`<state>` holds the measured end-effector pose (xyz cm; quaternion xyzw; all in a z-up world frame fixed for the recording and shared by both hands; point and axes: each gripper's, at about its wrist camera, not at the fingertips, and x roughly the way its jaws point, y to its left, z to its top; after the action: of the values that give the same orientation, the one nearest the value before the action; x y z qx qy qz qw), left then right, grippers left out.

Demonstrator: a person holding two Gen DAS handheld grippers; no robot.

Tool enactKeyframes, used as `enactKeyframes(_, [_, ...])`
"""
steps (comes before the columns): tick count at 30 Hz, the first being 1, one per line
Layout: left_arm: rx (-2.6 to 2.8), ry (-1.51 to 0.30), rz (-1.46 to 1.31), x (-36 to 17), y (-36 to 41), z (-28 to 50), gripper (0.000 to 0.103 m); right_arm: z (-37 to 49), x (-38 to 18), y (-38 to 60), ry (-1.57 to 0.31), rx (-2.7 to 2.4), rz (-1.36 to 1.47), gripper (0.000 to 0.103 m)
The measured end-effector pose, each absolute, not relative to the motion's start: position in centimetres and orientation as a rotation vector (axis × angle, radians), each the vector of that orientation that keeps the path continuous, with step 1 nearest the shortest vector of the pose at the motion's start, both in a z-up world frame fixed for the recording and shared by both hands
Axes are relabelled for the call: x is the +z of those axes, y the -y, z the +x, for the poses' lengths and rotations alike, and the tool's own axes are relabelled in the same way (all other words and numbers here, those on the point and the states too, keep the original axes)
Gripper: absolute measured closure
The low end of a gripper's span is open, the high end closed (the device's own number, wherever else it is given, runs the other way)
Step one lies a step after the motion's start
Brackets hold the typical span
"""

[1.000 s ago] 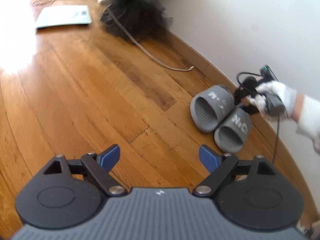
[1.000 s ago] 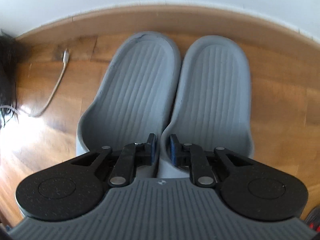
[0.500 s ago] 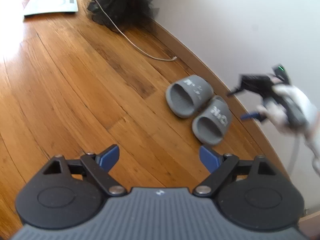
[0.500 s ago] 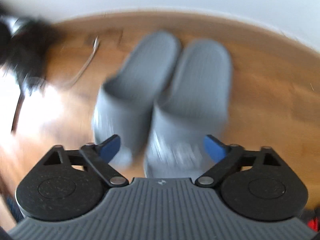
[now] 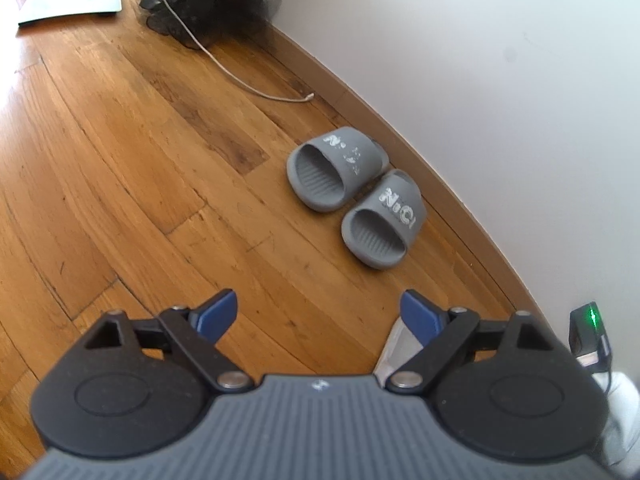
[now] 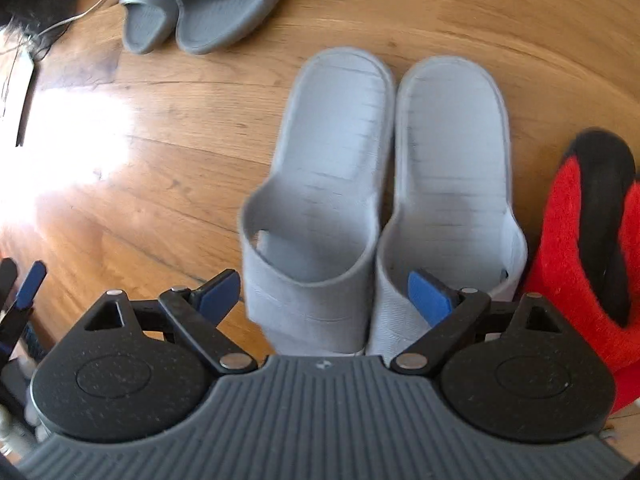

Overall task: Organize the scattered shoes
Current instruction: 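Grasp the light grey slides with the right gripper and place them beside the grey slides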

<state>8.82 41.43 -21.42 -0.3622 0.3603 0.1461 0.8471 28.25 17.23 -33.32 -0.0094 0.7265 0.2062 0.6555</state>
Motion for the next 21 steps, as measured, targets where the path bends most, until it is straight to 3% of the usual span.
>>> enactKeyframes(5, [0.308,-0.775,-0.785,-22.0,-41.7,8.8,0.013,29.4,-35.6,-16.8,-1.708,0.389,0.054,0.012])
enactKeyframes(8, [0.308,-0.777,-0.798,-22.2,-41.9,9.0,0.013,30.7,-36.6,-15.8,-1.791,0.363,0.201,0.025])
enactKeyframes(9, [0.307,-0.777,-0.8,-22.2,-41.9,9.0,0.013,31.0,-36.6,-15.3,-1.797,0.353,0.253,0.035])
enactKeyframes(12, [0.304,-0.777,-0.8,-22.1,-41.9,9.0,0.013,31.6,-37.1,-14.1,-1.82,0.301,0.324,0.036])
enactKeyframes(15, [0.302,-0.784,-0.797,-22.2,-41.8,9.0,0.013,30.8,-37.9,-15.2,-1.815,0.31,0.124,0.046])
enactKeyframes(17, [0.302,-0.788,-0.798,-22.3,-41.7,9.1,0.013,29.3,-38.7,-16.8,-1.789,0.345,-0.023,0.054])
enactKeyframes(20, [0.303,-0.787,-0.798,-22.3,-41.5,9.2,0.011,28.4,-38.6,-17.6,-1.732,0.334,-0.096,0.084])
enactKeyframes(21, [0.303,-0.786,-0.799,-22.4,-41.5,9.3,0.011,28.3,-38.1,-18.0,-1.711,0.347,-0.118,0.087])
